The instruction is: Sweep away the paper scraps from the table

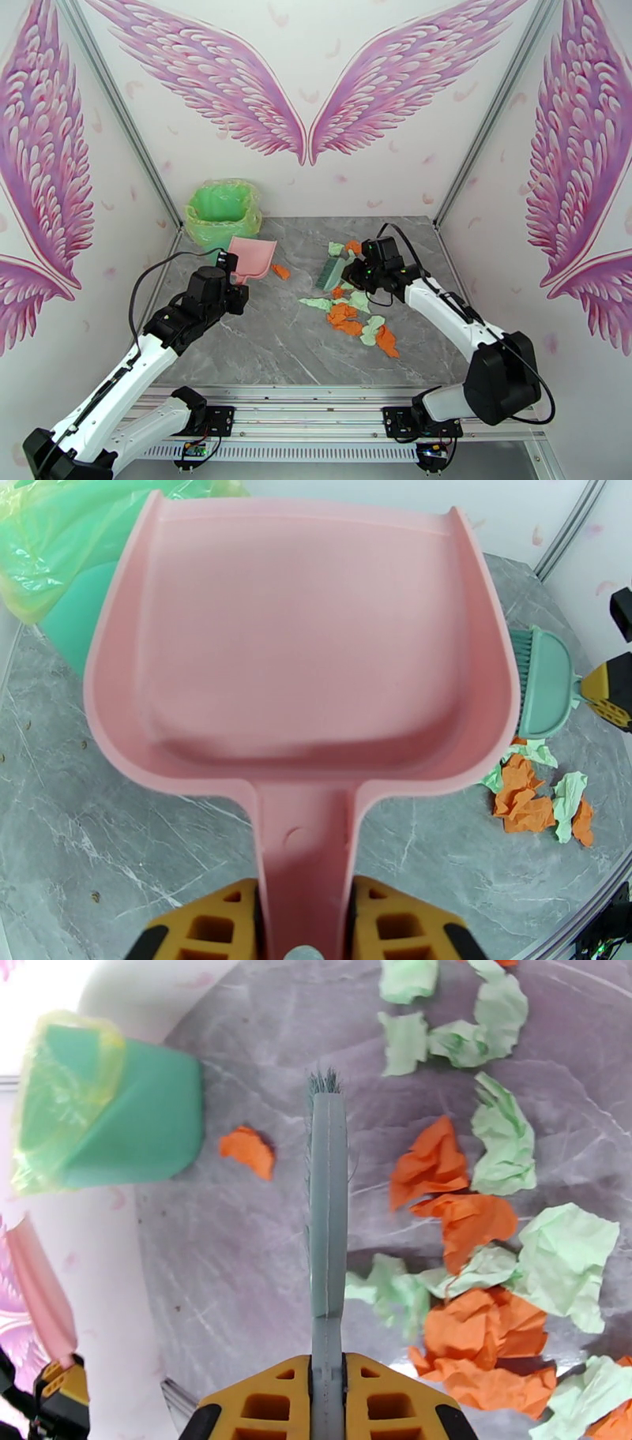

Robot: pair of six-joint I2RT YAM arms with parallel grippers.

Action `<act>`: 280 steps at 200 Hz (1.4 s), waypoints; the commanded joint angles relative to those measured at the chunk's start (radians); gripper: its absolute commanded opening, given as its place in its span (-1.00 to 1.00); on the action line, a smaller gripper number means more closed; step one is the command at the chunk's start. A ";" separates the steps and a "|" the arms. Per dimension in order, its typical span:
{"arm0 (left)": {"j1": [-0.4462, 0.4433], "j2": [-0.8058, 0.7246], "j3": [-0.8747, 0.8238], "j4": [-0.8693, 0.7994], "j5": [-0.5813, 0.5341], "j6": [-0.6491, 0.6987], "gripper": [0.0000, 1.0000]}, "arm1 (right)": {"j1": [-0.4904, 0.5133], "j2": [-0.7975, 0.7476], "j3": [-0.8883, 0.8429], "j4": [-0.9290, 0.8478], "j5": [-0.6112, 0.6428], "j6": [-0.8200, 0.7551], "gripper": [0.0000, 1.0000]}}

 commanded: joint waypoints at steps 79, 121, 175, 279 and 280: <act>0.003 -0.028 -0.017 -0.004 -0.009 0.000 -1.00 | 0.187 0.575 0.478 0.201 -0.104 0.201 -1.00; 0.001 -0.028 -0.018 -0.004 -0.008 0.000 -1.00 | 0.183 0.663 0.545 0.145 -0.090 0.172 -1.00; 0.001 -0.015 -0.024 0.016 0.011 -0.001 -1.00 | 0.115 0.539 0.306 0.181 -0.103 0.129 -1.00; 0.002 -0.011 -0.030 0.032 0.028 0.000 -1.00 | 0.023 0.018 -0.017 -0.057 -0.053 -0.055 -1.00; 0.001 -0.010 -0.030 0.032 0.029 0.000 -1.00 | 0.022 0.012 -0.016 -0.060 -0.052 -0.056 -1.00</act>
